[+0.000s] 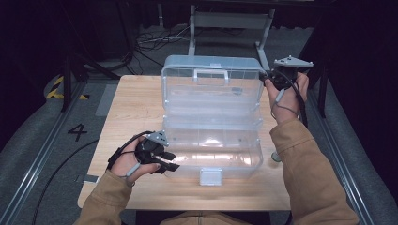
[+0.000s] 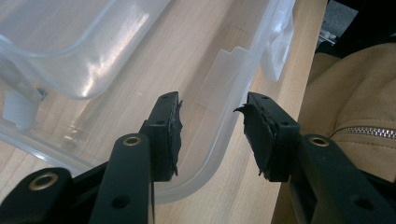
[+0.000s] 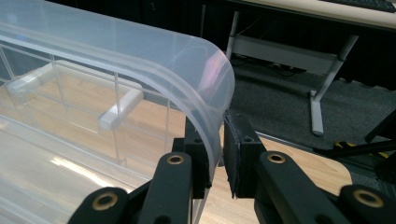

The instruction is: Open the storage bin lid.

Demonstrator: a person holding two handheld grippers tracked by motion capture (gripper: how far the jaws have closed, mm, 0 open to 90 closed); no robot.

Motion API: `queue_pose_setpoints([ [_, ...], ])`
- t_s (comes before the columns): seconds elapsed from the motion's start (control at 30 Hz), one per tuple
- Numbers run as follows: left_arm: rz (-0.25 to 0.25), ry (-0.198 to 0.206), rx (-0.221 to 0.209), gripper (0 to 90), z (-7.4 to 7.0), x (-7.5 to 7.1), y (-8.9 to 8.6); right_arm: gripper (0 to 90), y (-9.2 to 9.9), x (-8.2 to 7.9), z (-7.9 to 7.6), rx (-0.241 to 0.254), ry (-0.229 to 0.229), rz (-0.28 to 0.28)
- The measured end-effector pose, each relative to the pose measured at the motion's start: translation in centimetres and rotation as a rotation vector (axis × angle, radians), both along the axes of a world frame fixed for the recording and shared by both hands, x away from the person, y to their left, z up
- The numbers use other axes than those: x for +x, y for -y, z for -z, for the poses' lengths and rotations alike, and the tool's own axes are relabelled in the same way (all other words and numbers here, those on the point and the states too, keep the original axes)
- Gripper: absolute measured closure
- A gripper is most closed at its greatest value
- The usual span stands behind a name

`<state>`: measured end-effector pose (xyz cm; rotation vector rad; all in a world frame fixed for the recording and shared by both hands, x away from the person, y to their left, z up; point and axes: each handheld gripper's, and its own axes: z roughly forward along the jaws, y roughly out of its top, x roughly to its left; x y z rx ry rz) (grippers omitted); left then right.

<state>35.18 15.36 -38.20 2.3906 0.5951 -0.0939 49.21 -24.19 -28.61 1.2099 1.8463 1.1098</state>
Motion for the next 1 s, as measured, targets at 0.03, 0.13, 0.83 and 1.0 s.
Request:
queue_pose_setpoints([
  [0.03,-0.003,-0.002,0.001,56.1,0.0,-0.1,0.0,81.3,0.0,0.2,0.0,0.003,-0.004,0.0],
  [0.13,-0.009,0.005,-0.019,55.8,0.0,-0.2,-0.1,82.1,0.2,0.9,0.1,0.029,-0.018,-0.007],
  [0.83,-0.066,0.032,-0.061,54.8,0.3,-1.8,-1.5,83.5,0.5,5.0,0.9,0.068,-0.113,-0.009],
  [1.0,-0.072,0.04,-0.071,53.9,0.4,-2.0,-1.6,83.7,0.4,6.0,1.2,0.067,-0.133,-0.006],
])
